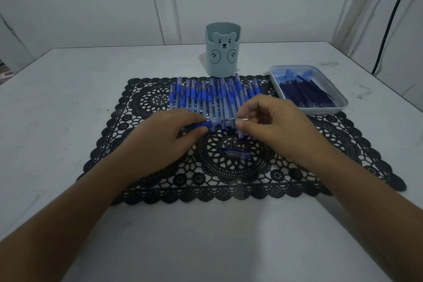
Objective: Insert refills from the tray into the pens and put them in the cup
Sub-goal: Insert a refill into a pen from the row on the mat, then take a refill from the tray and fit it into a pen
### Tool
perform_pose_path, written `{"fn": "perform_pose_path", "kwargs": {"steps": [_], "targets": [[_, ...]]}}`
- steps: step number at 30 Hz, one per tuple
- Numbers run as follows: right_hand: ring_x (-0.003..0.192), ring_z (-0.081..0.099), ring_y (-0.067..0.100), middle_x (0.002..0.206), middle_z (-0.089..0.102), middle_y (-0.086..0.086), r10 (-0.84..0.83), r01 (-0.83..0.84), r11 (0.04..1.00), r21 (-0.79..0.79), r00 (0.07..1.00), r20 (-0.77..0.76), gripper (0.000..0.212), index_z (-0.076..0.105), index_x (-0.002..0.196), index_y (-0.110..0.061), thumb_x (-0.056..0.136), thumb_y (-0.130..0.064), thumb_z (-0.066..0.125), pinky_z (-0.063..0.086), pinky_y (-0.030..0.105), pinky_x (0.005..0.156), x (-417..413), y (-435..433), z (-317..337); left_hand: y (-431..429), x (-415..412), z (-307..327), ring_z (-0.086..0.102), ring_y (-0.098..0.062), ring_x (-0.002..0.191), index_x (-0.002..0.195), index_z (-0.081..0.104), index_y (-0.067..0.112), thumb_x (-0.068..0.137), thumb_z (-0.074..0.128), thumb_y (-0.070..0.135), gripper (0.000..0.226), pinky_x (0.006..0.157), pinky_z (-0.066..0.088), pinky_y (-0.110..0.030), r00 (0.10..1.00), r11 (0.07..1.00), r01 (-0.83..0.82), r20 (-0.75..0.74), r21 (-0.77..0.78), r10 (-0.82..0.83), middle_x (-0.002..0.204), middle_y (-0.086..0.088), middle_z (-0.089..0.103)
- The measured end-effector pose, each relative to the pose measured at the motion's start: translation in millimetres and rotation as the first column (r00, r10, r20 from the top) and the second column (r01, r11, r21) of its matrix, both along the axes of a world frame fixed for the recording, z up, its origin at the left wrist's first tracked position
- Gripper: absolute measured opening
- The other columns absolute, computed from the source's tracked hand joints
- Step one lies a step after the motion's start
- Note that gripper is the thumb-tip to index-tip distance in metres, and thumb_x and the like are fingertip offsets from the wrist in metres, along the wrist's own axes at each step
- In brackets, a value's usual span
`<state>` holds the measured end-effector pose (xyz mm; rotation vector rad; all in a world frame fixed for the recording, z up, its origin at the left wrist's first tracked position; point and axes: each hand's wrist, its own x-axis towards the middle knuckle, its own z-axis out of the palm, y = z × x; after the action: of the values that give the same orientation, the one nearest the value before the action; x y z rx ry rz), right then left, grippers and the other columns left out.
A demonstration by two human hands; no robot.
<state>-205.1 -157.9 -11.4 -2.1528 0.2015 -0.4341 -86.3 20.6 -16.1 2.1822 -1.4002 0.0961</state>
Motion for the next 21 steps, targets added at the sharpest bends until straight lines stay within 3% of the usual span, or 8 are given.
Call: {"fn": "perform_pose_path", "kwargs": {"steps": [5, 9, 11, 17, 21], "targets": [[0.070, 0.055, 0.000, 0.077, 0.060, -0.016, 0.044, -0.062, 0.965, -0.255, 0.996, -0.076, 0.010, 0.067, 0.090, -0.025, 0.082, -0.021, 0.066, 0.045, 0.007, 0.067, 0.0, 1.1, -3.0, 1.5, 0.8, 2.5, 0.056, 0.000, 0.075, 0.109, 0.064, 0.022, 0.084, 0.042, 0.045, 0.040, 0.070, 0.052, -0.030, 1.000, 1.000, -0.014, 0.026, 0.014, 0.014, 0.088, 0.013, 0.063], [0.069, 0.047, -0.011, 0.090, 0.060, -0.014, 0.150, -0.195, 0.848, -0.493, 0.980, -0.130, 0.019, 0.068, 0.100, -0.020, 0.082, -0.014, 0.066, 0.036, 0.000, 0.067, 0.8, 3.0, -8.5, 1.6, 1.7, 2.4, 0.056, -0.003, 0.075, 0.109, 0.065, 0.021, 0.084, 0.043, 0.045, 0.042, 0.071, 0.052, -0.031, 0.999, 0.999, -0.038, 0.033, 0.009, 0.038, 0.089, 0.011, 0.063], [0.066, 0.044, -0.016, 0.089, 0.058, -0.016, 0.166, -0.212, 0.841, -0.497, 0.977, -0.135, 0.021, 0.068, 0.101, -0.020, 0.081, -0.012, 0.065, 0.034, -0.002, 0.067, 0.8, 3.2, -9.5, 1.9, 1.7, 2.3, 0.056, -0.004, 0.074, 0.108, 0.065, 0.021, 0.084, 0.043, 0.044, 0.040, 0.070, 0.052, -0.031, 0.999, 0.999, -0.033, 0.039, 0.009, 0.032, 0.087, 0.011, 0.063], [0.080, 0.049, -0.003, 0.097, 0.067, -0.008, 0.158, -0.204, 0.826, -0.526, 0.979, -0.130, 0.022, 0.070, 0.103, -0.022, 0.083, -0.014, 0.064, 0.038, 0.013, 0.076, 1.9, 1.0, -10.4, 1.0, 1.2, 0.8, 0.055, 0.002, 0.074, 0.108, 0.065, 0.023, 0.084, 0.042, 0.045, 0.039, 0.070, 0.052, -0.030, 0.999, 1.000, -0.020, 0.040, 0.018, 0.019, 0.084, 0.018, 0.058], [0.082, 0.051, -0.003, 0.099, 0.067, -0.009, 0.163, -0.211, 0.834, -0.510, 0.977, -0.136, 0.023, 0.069, 0.106, -0.023, 0.085, -0.016, 0.063, 0.039, 0.013, 0.079, 1.8, 1.5, -8.9, 0.8, 0.1, -0.4, 0.057, -0.002, 0.076, 0.108, 0.064, 0.023, 0.085, 0.042, 0.047, 0.040, 0.071, 0.052, -0.030, 0.999, 1.000, -0.006, 0.041, 0.022, 0.005, 0.088, 0.018, 0.059]]}}
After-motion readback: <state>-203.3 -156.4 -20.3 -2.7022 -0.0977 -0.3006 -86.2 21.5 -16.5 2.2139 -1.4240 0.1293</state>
